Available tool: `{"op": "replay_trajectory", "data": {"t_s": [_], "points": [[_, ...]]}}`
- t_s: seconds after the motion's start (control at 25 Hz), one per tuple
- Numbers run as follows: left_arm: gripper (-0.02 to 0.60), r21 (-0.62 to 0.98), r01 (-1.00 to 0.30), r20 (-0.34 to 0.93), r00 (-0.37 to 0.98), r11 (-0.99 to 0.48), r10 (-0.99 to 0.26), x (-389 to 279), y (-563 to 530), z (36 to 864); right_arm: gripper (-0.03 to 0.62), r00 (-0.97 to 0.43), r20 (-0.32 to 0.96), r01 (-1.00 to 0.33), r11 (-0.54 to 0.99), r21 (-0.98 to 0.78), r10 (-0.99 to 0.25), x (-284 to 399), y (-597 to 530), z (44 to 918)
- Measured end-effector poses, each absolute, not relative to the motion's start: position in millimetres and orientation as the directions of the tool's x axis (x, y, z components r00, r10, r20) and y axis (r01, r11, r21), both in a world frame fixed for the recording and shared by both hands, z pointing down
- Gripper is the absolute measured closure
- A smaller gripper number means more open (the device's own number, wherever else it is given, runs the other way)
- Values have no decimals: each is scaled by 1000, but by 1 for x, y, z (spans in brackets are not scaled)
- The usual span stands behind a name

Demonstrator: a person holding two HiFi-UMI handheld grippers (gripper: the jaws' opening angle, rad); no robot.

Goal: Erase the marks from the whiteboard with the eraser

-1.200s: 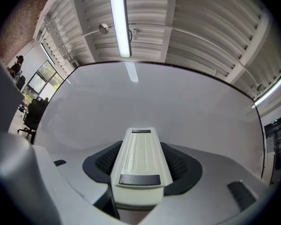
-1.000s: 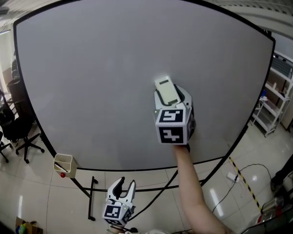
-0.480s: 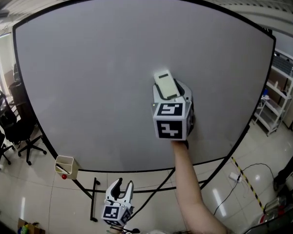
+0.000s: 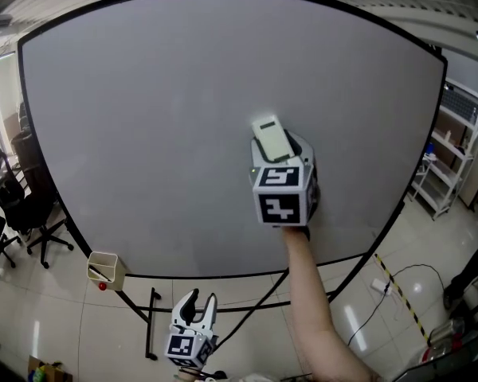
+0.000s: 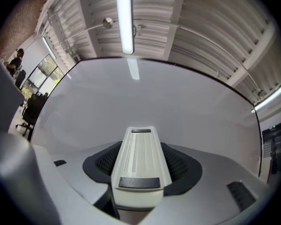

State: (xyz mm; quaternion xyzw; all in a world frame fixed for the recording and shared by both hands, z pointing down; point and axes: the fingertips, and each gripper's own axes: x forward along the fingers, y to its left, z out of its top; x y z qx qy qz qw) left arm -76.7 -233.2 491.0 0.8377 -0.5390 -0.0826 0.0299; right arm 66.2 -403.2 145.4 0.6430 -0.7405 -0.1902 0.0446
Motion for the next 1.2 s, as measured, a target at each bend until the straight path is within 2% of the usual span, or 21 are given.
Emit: {"op": "replay_trajectory", "data": {"t_s": [0.08, 0.16, 0.24, 0.32, 0.4, 0.48, 0.64, 0.72, 0.88, 0.96, 1.12, 1.2], "points": [[428, 142, -895, -109, 411, -423, -905, -74, -232, 488, 318, -128, -261, -961, 55, 271, -957, 95, -404, 85], [428, 152, -893, -116, 410, -425, -904, -71, -229, 482, 316, -95, -278, -980, 41, 193, -956, 120, -407, 74], [428, 146, -895, -116, 409, -423, -905, -71, -227, 482, 316, -99, -234, -986, 64, 152, -967, 125, -406, 122], [428, 140, -898, -115, 404, -418, -907, -74, -225, 483, 316, -111, -162, -981, 82, 176, -980, 120, -404, 193], [428, 144, -902, -110, 395, -408, -912, -80, -224, 485, 316, -119, -121, -973, 92, 212, -986, 116, -403, 228], [428, 153, -904, -104, 387, -399, -916, -83, -225, 486, 317, -124, -141, -969, 90, 229, -982, 120, -407, 203], [428, 143, -898, -98, 404, -415, -909, -72, -226, 484, 316, -123, -272, -982, 77, 172, -954, 143, -407, 95], [428, 112, -893, -94, 426, -435, -900, -67, -227, 489, 316, -129, -258, -986, 96, 138, -957, 147, -411, 108], [428, 111, -886, -85, 443, -451, -892, -65, -224, 491, 316, -151, -148, -977, 125, 174, -977, 136, -411, 204], [428, 126, -886, -85, 439, -447, -894, -65, -223, 490, 316, -154, -156, -975, 125, 185, -976, 140, -410, 192], [428, 119, -886, -92, 439, -448, -894, -63, -229, 489, 316, -145, -258, -986, 119, 114, -955, 156, -415, 113], [428, 138, -884, -92, 437, -446, -895, -59, -230, 485, 316, -135, -241, -985, 104, 136, -961, 151, -411, 132]]}}
